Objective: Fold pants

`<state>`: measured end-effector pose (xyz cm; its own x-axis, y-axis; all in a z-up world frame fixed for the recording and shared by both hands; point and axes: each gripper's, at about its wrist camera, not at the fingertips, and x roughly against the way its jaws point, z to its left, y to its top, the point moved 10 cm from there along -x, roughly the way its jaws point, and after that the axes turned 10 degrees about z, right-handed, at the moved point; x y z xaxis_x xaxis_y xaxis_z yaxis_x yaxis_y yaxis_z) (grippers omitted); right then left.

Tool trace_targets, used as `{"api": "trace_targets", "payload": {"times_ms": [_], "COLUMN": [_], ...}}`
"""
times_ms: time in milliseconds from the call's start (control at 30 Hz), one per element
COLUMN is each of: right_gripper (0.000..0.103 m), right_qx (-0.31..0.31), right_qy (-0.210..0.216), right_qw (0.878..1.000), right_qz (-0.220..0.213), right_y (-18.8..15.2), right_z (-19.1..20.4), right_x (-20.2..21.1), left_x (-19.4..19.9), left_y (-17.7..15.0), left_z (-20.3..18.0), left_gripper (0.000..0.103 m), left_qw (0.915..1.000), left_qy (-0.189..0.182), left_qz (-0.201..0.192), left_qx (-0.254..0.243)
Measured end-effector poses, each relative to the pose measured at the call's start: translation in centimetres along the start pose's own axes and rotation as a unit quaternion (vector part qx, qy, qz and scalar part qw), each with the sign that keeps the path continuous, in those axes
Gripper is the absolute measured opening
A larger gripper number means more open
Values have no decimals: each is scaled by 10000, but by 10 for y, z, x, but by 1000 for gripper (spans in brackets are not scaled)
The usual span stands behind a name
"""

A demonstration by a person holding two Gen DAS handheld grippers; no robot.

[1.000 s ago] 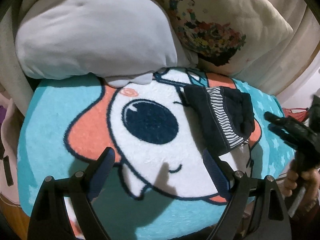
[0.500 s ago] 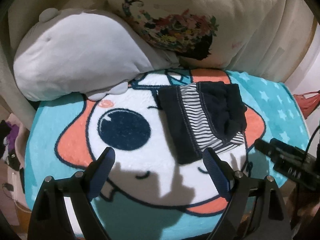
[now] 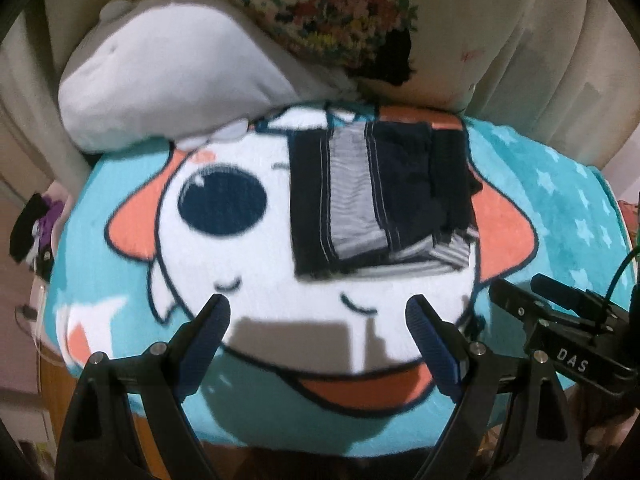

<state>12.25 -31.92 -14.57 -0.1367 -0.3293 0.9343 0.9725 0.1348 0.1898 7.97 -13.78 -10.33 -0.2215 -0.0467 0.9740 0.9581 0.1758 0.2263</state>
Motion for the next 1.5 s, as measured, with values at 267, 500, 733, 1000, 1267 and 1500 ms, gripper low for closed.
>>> {"api": "trace_targets", "payload": {"times_ms": [267,500,733,1000,1267,1500], "right_gripper": [78,78,78,78,79,79], "right_qx": [149,43,78,-34,92,253], "right_qy": [-29,-304,-564,-768,-871,-851], "right_qw": [9996,9995,9984,9967,9957,9959], "right_qz": [232,64,-69,-273,-284,-195], "right_y": [-14,-13,-17,-14,-7,2], "right_z": [3,25,53,62,72,75], "right_x": [-14,-5,-1,10,10,3], "left_x": [-11,1,7,22,29,41], "left_y": [-10,6,15,28,36,45], "left_z": [4,24,43,53,63,79], "left_gripper": [89,89,89,89,89,89], "left_qw": [9995,9993,9982,9965,9959,9930], "left_qy": [-189,-337,-522,-570,-472,-43], "left_qz": [229,-4,-157,-512,-740,-1179], "left_qx": [123,-137,-269,-332,-232,5]}}
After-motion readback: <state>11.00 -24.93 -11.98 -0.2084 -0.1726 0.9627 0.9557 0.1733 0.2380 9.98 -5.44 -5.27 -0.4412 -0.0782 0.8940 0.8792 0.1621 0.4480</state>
